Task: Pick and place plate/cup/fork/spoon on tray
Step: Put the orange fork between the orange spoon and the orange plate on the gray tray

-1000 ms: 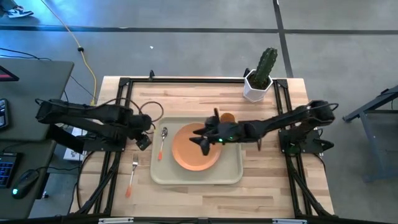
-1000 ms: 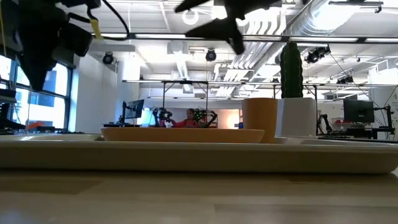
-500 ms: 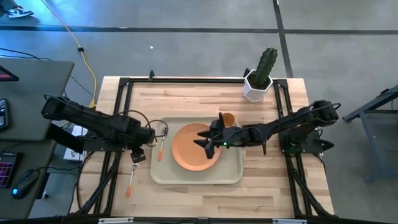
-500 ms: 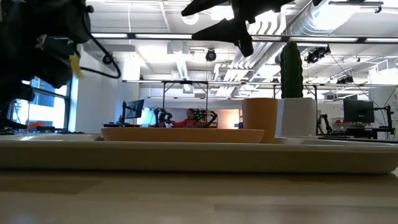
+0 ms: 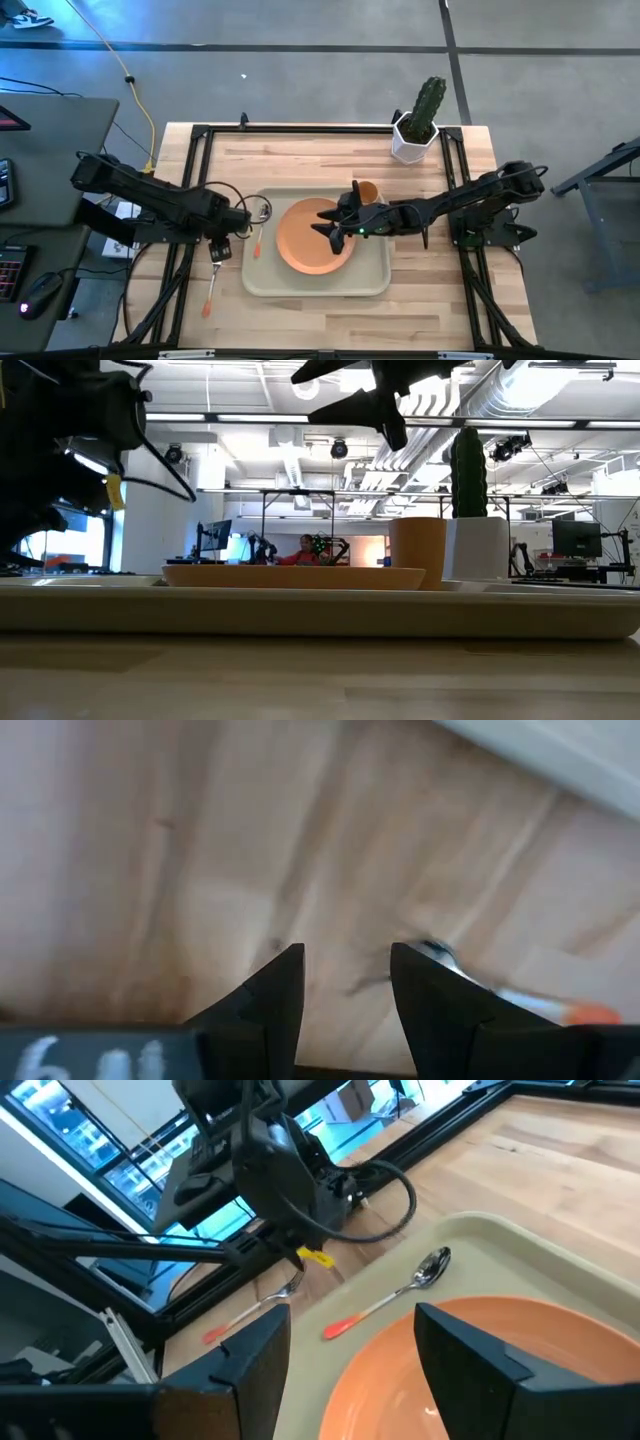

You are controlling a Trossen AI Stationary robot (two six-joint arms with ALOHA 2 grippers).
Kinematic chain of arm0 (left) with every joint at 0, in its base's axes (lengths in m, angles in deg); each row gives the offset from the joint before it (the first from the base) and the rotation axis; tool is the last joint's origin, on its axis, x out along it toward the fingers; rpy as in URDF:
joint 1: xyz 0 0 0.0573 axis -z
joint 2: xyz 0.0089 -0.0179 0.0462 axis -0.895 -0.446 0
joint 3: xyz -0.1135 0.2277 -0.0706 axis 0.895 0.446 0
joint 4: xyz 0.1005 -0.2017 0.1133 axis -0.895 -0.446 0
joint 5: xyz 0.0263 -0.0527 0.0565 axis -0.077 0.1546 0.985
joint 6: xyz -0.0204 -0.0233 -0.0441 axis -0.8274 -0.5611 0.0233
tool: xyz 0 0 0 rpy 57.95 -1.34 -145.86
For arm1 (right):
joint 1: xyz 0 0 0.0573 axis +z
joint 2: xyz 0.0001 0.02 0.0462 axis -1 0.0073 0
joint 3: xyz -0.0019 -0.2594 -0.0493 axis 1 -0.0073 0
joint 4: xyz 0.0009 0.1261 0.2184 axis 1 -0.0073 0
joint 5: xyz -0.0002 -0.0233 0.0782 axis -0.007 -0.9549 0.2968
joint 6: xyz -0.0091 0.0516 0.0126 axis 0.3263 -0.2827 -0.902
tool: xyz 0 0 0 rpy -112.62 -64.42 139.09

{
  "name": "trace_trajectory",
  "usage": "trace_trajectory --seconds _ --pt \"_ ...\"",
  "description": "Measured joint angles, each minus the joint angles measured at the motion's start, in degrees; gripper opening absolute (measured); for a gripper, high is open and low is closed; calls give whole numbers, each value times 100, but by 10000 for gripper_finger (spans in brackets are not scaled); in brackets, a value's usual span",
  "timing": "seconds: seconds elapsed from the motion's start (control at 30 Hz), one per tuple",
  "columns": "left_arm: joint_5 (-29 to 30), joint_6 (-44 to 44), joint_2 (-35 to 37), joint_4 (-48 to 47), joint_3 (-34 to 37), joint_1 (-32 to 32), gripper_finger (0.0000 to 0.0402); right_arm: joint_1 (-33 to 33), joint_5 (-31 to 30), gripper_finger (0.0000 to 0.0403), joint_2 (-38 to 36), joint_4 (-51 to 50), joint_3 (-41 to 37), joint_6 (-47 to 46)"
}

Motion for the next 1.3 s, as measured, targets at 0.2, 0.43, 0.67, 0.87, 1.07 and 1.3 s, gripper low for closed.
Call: trace_trajectory --seconds 0.2,0.43,0.67,0.87,1.07,1.3 --pt "-362 296 -378 2 0 2 138 -127 296 204 2 -84 6 -385" --pt "-652 726 -718 -1 -2 4 138 -120 544 204 13 -372 7 -588" --pt "-804 920 -990 5 -2 128 136 -85 387 204 20 -371 7 -771" --pt "-779 875 -1285 24 -2 289 111 -67 231 204 20 -368 7 -1058" --pt "-768 934 -1556 172 -13 394 77 148 -249 204 20 -330 7 -1248" --pt "-646 980 -1629 180 -18 398 16 566 -986 204 20 -320 7 -1511"
